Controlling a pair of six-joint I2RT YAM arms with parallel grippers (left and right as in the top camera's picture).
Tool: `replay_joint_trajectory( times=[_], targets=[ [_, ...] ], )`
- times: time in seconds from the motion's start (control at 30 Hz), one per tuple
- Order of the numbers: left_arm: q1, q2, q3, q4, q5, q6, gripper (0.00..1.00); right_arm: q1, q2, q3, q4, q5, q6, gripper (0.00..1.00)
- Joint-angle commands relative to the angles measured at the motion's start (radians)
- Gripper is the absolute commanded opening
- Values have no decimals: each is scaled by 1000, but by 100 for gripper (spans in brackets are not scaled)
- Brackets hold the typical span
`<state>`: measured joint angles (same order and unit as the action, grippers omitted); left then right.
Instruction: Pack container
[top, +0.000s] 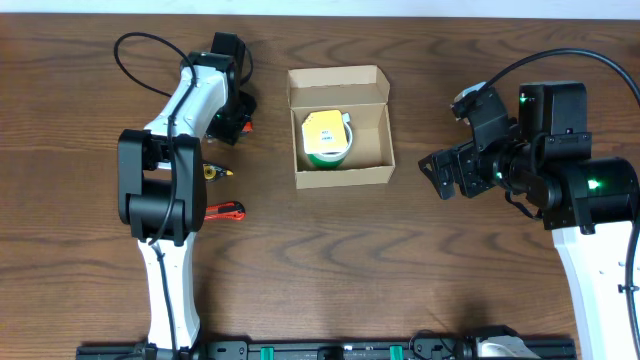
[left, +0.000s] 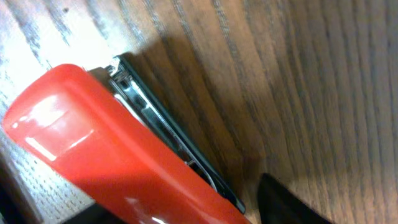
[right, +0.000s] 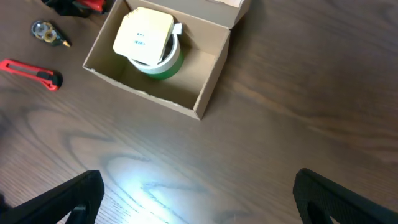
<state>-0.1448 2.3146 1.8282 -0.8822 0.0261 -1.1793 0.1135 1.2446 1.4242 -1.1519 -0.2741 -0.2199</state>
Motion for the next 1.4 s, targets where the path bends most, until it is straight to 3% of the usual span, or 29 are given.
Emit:
replay_joint_trajectory(
  times=[0.0, 0.17, 0.33, 0.53, 0.73, 1.0, 1.37],
  targets=[
    [7, 14, 18, -3, -10, 4, 47, -1, -6, 2, 0, -11, -13, 100],
    [7, 14, 18, -3, -11, 4, 31, -1, -6, 2, 0, -11, -13, 99],
    [7, 14, 18, -3, -11, 4, 22, -1, -6, 2, 0, -11, -13, 99],
    [7, 12, 24, -15, -11, 5, 6, -1, -6, 2, 0, -11, -13, 99],
    [7, -19, 55, -62, -11, 34, 6, -1, -6, 2, 0, -11, -13, 99],
    [-57, -188, 62, -101, -17, 130, 6, -1, -6, 2, 0, -11, -13, 99],
    [-345, -379, 62, -27, 12, 444, 5, -1, -6, 2, 0, -11, -13, 99]
  ],
)
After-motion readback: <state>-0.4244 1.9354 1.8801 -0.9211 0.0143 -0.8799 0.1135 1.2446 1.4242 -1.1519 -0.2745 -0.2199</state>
